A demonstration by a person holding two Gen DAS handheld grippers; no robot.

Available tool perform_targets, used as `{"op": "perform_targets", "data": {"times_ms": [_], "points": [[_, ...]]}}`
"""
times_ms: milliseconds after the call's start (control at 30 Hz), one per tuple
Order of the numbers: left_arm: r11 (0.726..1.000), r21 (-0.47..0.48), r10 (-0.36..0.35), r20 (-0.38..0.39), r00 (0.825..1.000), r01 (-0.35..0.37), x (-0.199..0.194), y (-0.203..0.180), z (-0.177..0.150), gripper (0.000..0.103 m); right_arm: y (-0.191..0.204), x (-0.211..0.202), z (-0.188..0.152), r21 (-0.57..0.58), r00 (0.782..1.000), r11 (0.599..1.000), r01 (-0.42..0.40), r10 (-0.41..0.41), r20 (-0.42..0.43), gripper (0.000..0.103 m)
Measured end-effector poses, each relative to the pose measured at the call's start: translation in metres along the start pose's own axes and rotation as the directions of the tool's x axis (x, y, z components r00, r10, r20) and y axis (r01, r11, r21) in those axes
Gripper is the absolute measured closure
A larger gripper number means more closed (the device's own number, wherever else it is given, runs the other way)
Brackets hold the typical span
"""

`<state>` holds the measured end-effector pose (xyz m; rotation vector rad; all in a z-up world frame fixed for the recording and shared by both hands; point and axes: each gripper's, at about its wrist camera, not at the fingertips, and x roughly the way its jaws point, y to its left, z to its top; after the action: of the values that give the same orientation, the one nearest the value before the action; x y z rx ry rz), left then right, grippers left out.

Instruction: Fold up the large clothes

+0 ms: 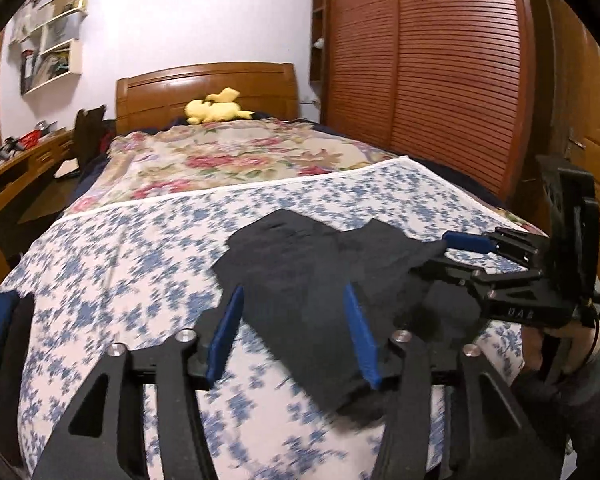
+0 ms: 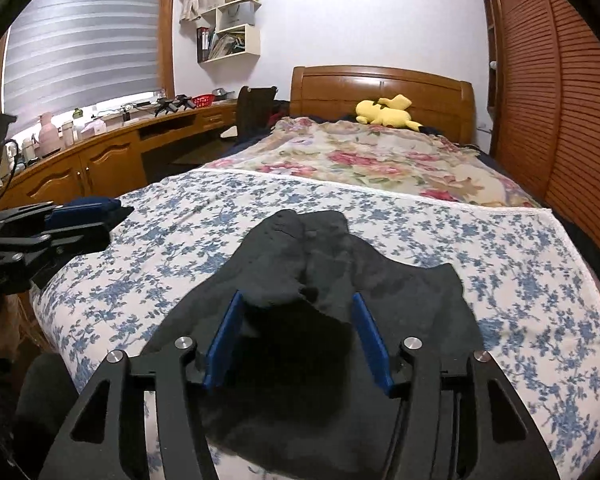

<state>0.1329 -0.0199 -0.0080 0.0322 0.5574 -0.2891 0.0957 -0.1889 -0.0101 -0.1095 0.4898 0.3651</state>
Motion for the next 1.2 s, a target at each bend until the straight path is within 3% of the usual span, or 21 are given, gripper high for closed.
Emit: {"op": "perform_targets", "data": {"times_ms": [100, 467, 667, 733, 767, 800, 867, 1000, 1200], "points": [[1.0, -0.022, 0.021, -0.003, 1.0, -0.021, -0.003, 0.014, -0.011, 0.032, 0.0, 0.016, 0.002, 0.005, 1.0, 1.0, -0.002, 0.002, -0.028, 0.042], [0.995, -0.074, 0.057, -0.043, 0.997, -0.06, 0.0, 0.038, -0.049, 0.032, -0.009, 0.068, 0.0, 0.108, 0.987, 0.994, -0.032, 0.048, -0.151, 0.037], [0.994, -0.083, 0.068, -0.061, 0.996, -0.073, 0.004, 0.041, -0.065, 0.032, -0.013, 0.085, 0.001, 0.173, 0.973, 0.979, -0.108, 0.14, -0.184, 0.037], [0.994, -0.085, 0.067, -0.066, 0.996, -0.073, 0.004, 0.04, -0.068, 0.032, -0.012, 0.09, 0.003, 0.182, 0.965, 0.972, -0.15, 0.184, -0.188, 0.046], [0.994, -0.088, 0.065, -0.068, 0.996, -0.071, 0.004, 0.04, -0.07, 0.032, -0.011, 0.09, 0.003, 0.177, 0.96, 0.969, -0.173, 0.206, -0.189, 0.06], [0.993, -0.092, 0.063, -0.071, 0.995, -0.07, 0.004, 0.041, -0.072, 0.032, -0.008, 0.091, 0.005, 0.164, 0.956, 0.966, -0.198, 0.228, -0.187, 0.088], [0.993, -0.093, 0.065, -0.076, 0.995, -0.072, 0.003, 0.041, -0.073, 0.032, -0.002, 0.089, 0.009, 0.114, 0.959, 0.972, -0.206, 0.223, -0.173, 0.092], [0.993, -0.096, 0.067, -0.075, 0.995, -0.074, 0.001, 0.041, -0.074, 0.032, 0.001, 0.057, 0.035, 0.035, 0.978, 0.979, -0.199, 0.2, -0.054, 0.096], [0.994, -0.09, 0.053, -0.057, 0.997, -0.058, 0.0, 0.031, -0.068, 0.032, -0.028, 0.003, 0.069, -0.016, 0.994, 0.995, -0.095, 0.096, 0.052, 0.096]]}}
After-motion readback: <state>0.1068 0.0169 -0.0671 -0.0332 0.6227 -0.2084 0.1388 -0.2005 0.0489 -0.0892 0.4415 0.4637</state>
